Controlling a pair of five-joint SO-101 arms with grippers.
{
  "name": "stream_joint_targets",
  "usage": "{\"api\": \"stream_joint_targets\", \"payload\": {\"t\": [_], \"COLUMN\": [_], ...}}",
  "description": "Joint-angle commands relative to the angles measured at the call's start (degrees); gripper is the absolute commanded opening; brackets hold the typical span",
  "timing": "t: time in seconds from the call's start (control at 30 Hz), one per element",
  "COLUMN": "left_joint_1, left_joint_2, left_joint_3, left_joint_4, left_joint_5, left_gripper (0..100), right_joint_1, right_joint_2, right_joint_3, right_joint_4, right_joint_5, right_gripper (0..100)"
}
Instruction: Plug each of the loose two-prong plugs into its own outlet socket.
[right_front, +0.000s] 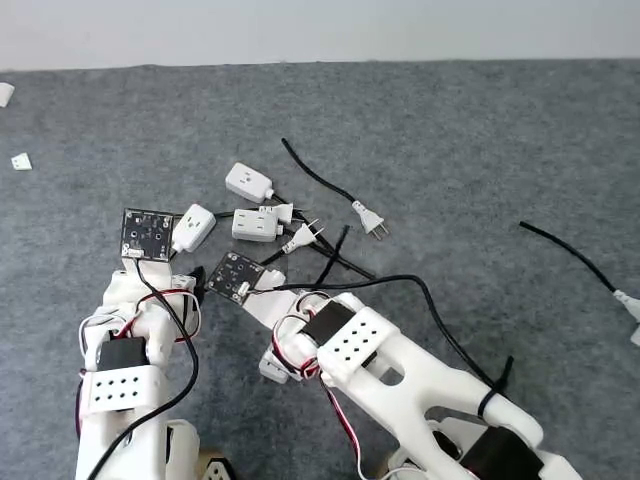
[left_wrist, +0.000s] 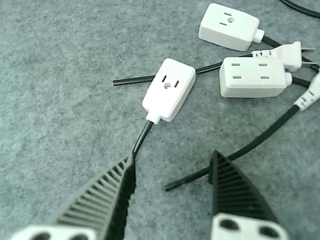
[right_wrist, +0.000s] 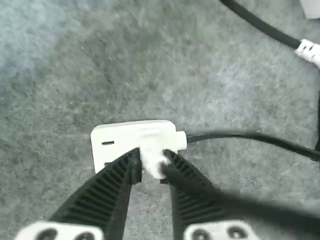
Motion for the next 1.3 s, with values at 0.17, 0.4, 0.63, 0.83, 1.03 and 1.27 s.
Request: {"api": "stream_joint_targets", "payload": {"t": [0.17,0.4,0.63,0.83,1.03,1.27], "left_joint_1": [-0.26,-0.26,-0.26,-0.26,-0.26,-0.26], "left_joint_2": [-1.32,-1.32,-1.32,-1.32,-1.32,-1.32], "left_joint_3": [-0.31,-0.31,-0.31,-0.31,-0.22,-0.22], "left_joint_4": [-0.62,-0.62,-0.53,-0.53,-0.44,-0.53], "left_joint_5": [-0.53,-0.53,-0.53,-0.53,-0.53,-0.62], "left_gripper": [23,23,23,23,23,23], "right_joint_1": [0.48,-0.22,-0.22,-0.31,-0.22,-0.40], "right_joint_2": [-1.01,-1.01,2.86,13.32,13.41,11.30], "right_joint_3": [0.79,6.24,2.90,-5.80,-6.95,-6.86], "right_joint_4": [-1.10,-4.35,-0.84,6.29,4.00,0.66], "right_joint_5": [0.88,3.60,3.96,5.45,-0.44,-10.81], "right_gripper": [1.0,0.9,0.9,0.9,1.7,13.3]}}
